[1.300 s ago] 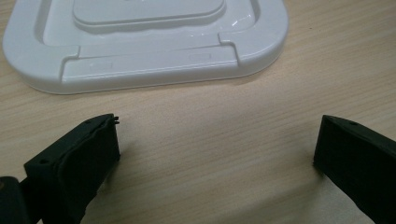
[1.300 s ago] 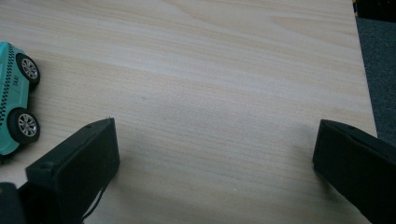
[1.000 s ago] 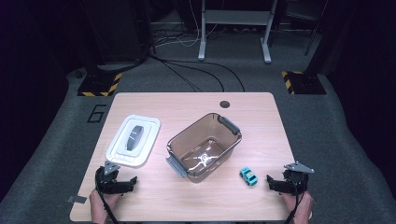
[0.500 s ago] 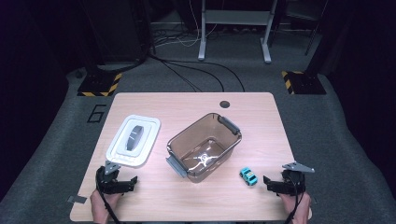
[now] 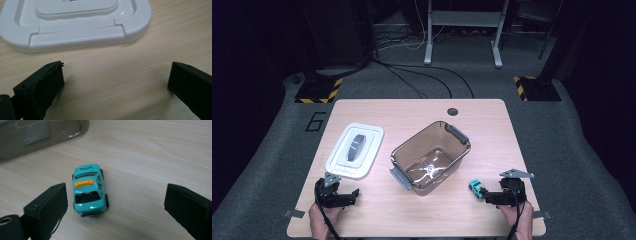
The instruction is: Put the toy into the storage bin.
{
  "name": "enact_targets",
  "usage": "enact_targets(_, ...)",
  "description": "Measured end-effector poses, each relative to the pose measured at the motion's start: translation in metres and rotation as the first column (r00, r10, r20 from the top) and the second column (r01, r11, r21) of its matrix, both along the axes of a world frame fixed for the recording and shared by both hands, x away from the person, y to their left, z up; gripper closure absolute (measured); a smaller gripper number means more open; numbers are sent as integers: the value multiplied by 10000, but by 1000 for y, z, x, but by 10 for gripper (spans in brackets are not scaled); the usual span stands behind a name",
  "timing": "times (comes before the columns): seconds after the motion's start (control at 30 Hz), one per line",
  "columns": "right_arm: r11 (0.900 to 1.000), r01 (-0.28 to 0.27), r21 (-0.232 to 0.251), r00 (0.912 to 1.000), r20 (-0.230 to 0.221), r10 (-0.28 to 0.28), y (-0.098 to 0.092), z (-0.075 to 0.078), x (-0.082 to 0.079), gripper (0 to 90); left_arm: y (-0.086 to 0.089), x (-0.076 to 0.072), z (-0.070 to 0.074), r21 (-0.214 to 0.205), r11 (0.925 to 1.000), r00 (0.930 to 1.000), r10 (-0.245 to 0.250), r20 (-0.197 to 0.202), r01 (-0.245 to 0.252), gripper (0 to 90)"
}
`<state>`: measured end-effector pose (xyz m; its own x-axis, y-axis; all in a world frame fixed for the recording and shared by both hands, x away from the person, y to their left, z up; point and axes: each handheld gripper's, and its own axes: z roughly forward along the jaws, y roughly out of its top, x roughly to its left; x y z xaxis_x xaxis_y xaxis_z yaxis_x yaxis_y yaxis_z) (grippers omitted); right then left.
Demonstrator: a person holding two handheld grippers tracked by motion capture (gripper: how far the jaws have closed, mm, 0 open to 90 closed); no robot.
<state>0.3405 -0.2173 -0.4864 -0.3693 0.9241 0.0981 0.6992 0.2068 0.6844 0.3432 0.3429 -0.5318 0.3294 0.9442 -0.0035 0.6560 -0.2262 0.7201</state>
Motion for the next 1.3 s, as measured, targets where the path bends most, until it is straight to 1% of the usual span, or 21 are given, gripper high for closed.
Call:
enact_targets(0.03, 10000, -87, -6, 10000, 14, 87, 5, -1, 1, 44, 0, 0, 0, 1, 10000, 10000, 1, 0, -1, 0)
enact_targets(0.17, 9999, -157, -21, 9999, 31, 158, 10, -1, 3, 48, 0, 0, 0, 0, 10000, 10000, 1, 4, -1, 0)
enact_targets(0.3, 9994, -332, -140, 9993, 146, 334, 18, -4, 5, 72, 0, 0, 0, -2, 10000, 10000, 6, 6, -6, 0)
enact_targets(0.33, 9992, -375, -151, 9993, 92, 376, 22, -7, 6, 80, 0, 0, 0, 3, 10000, 10000, 7, 17, -7, 0)
enact_targets(0.37, 9992, -375, -151, 9993, 92, 376, 22, -7, 6, 80, 0, 0, 0, 3, 10000, 10000, 7, 17, -7, 0)
enact_targets(0.43, 9983, -529, -251, 9985, 138, 533, 25, -9, 8, 107, 0, 0, 0, -10, 10000, 10000, 11, 47, -11, 1)
enact_targets(0.5, 9980, -568, -273, 9982, 170, 573, 28, -12, 10, 143, 0, 0, 0, -14, 10000, 10000, 8, 47, -8, 1)
enact_targets(0.53, 9975, -609, -365, 9980, 142, 614, 29, -13, 11, 158, -1, 0, 0, -20, 10000, 10000, 5, 45, -4, 1)
enact_targets(0.6, 9972, -627, -401, 9978, 176, 634, 31, -18, 11, 235, -1, 0, 0, -11, 10000, 10000, 1, 43, -1, 1)
enact_targets(0.63, 9972, -627, -401, 9978, 176, 634, 31, -18, 11, 235, -1, 0, 0, -11, 10000, 10000, 1, 43, -1, 1)
enact_targets(0.67, 9962, -731, -464, 9969, 269, 744, 31, -20, 10, 290, -1, 0, -1, -18, 10000, 10000, 24, 87, -24, 1)
enact_targets(0.73, 9960, -718, -525, 9968, 314, 735, 31, -21, 10, 309, -1, 0, -1, -20, 10000, 10000, 22, 90, -21, 1)
enact_targets(0.87, 9944, -890, -569, 9948, 451, 916, 31, -23, 8, 397, -1, -1, -1, -11, 10000, 10000, 18, 87, -18, 1)
enact_targets(0.9, 9944, -890, -569, 9948, 451, 916, 31, -23, 8, 397, -1, -1, -1, -11, 10000, 10000, 18, 87, -18, 2)
enact_targets(0.93, 9935, -990, -570, 9935, 506, 1019, 32, -23, 8, 419, -1, -1, 0, -4, 10000, 10000, -38, 16, 38, 2)
enact_targets(0.97, 9939, -947, -569, 9943, 444, 973, 32, -24, 8, 421, -1, -1, 0, -3, 10000, 10000, -44, 13, 44, 2)
enact_targets(1.1, 9924, -1042, -649, 9925, 572, 1079, 32, -25, 7, 453, -1, -1, 0, -4, 10000, 10000, -47, 20, 47, 2)
enact_targets(1.2, 9920, -1081, -647, 9922, 561, 1117, 31, -27, 7, 464, -1, -1, 0, 6, 10000, 10000, -31, 29, 31, 2)
enact_targets(1.23, 9923, -1085, -605, 9924, 516, 1116, 31, -28, 6, 471, -1, -1, 0, 55, 10000, 10000, -43, 30, 43, 2)
enact_targets(1.27, 9921, -1136, -537, 9917, 540, 1165, 31, -29, 5, 503, -1, -1, 0, 39, 10000, 10000, -26, 38, 26, 3)
enact_targets(1.3, 9921, -1136, -537, 9917, 540, 1165, 31, -29, 5, 503, -1, -1, 0, 39, 10000, 10000, -26, 38, 26, 3)
